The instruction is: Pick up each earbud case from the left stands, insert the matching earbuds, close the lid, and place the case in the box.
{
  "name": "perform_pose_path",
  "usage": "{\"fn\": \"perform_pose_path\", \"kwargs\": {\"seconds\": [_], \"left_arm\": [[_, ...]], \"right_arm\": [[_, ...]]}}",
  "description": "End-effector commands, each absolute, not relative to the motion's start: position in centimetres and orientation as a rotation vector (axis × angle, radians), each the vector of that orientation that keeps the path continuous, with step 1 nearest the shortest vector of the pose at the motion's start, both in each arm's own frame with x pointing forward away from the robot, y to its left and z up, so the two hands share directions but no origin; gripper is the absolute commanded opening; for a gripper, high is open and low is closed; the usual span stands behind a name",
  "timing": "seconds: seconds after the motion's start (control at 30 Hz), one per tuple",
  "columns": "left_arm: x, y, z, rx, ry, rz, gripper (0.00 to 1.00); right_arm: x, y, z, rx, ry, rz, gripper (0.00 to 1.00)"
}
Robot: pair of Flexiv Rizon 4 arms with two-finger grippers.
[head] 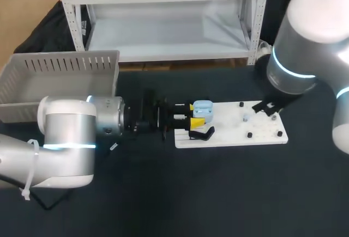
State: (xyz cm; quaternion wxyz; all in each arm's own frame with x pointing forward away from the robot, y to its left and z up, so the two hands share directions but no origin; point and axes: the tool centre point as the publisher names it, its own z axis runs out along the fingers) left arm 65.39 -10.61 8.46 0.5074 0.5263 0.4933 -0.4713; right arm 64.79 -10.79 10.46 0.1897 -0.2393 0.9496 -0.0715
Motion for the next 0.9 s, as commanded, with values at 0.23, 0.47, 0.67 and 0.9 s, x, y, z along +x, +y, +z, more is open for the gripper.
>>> {"fn": "perform_pose_path", "kwargs": {"seconds": [0.23,0.47,0.67,0.9], "left_arm": [[65.3,-10.6,8.4,1.264,1.188,-1.132,0.00],[65.3,-10.6,8.4,1.264,1.188,-1.132,0.00],[65.3,-10.6,8.4,1.264,1.188,-1.132,0.00],[65.3,-10.6,8.4,1.264,1.188,-1.132,0.00]], "right_arm": [[58.6,-3.0,19.6,-0.713,2.734,-0.177,0.00],[58.8,0.5,18.5,-0.610,2.778,-0.128,0.00],[59.1,1.7,17.2,-0.487,2.771,-0.179,0.00],[59.1,1.7,17.2,-0.487,2.771,-0.179,0.00]]}}
